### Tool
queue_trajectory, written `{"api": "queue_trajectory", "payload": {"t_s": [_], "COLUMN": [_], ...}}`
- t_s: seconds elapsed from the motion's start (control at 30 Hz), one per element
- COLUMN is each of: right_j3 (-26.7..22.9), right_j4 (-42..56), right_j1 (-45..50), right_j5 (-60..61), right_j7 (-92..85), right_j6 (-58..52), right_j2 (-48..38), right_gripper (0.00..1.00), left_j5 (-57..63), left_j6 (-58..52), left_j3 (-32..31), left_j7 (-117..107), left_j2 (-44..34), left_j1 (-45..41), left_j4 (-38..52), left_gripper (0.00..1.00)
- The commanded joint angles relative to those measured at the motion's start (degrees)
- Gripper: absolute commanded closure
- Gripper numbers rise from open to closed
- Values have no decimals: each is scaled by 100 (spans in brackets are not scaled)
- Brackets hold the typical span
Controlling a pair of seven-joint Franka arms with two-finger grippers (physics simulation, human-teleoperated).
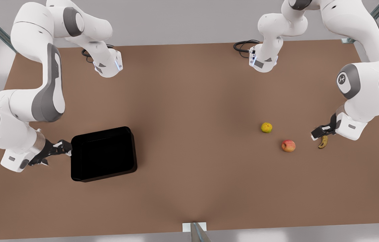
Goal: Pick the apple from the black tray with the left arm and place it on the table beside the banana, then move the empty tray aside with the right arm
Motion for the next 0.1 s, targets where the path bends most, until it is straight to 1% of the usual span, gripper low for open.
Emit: {"api": "queue_trajectory", "payload": {"t_s": [0.0,0.07], "right_j3": [4,13], "right_j4": [6,-2], "right_j1": [-7,2], "right_j5": [-129,-129], "right_j7": [201,289], "right_j6": [-237,-237], "right_j2": [-27,-27], "right_gripper": [0,0], "left_j5": [-1,-10], "left_j6": [-6,-6], "left_j3": [3,3], "left_j7": [-9,-9], "left_j2": [-5,-5], "left_j1": [-2,-2], "left_j4": [4,4], "left_gripper": [0,0]}}
